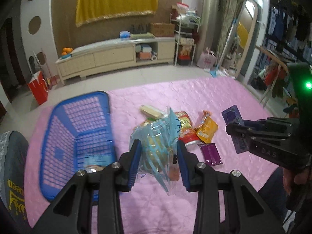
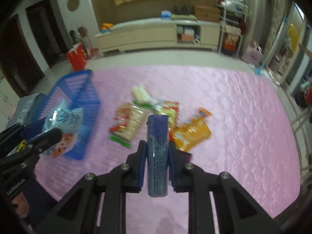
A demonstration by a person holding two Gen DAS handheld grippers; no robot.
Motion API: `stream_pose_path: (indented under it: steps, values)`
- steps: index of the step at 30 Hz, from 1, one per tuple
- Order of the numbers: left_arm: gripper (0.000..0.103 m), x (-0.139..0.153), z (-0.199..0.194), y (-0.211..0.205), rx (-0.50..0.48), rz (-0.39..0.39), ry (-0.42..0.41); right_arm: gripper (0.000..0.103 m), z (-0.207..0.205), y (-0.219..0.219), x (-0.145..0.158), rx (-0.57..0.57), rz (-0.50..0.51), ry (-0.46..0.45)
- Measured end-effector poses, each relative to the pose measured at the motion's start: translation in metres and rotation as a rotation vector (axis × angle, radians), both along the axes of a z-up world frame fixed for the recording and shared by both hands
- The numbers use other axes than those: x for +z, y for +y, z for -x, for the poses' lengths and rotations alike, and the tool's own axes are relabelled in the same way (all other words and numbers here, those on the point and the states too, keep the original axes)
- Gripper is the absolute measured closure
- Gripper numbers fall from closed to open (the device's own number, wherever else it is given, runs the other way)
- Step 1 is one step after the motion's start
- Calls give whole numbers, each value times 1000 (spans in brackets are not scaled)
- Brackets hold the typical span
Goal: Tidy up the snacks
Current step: 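Carry both held snacks into the blue basket and open both tools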
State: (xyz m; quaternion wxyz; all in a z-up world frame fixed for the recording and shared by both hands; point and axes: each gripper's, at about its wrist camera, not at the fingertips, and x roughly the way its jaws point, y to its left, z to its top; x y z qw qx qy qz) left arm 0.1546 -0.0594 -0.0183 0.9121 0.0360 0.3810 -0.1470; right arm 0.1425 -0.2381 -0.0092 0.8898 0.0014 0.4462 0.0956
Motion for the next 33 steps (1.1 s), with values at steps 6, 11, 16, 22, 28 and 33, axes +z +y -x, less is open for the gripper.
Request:
stream_pose_path:
  steps: [6,11,16,22,28,33]
  values:
    - [68,18,16,40,44,-3,-42,77,7,44,21,77,-24,-38]
    - [68,26,24,74,90,1,-58,77,10,83,31,142,-35,-58]
    - [68,26,28,106,141,6,-59,77,10,118,30,207,-35,-57]
    - [68,16,23,137,183,22,-30,77,0,153,20,254,-41,-30]
    - [68,-6,7,158,197,41,23,77,-14,182,0,289,-28,17]
    - [68,-24,-9,166,190,59,66,77,-27,191,-19,285,-27,68]
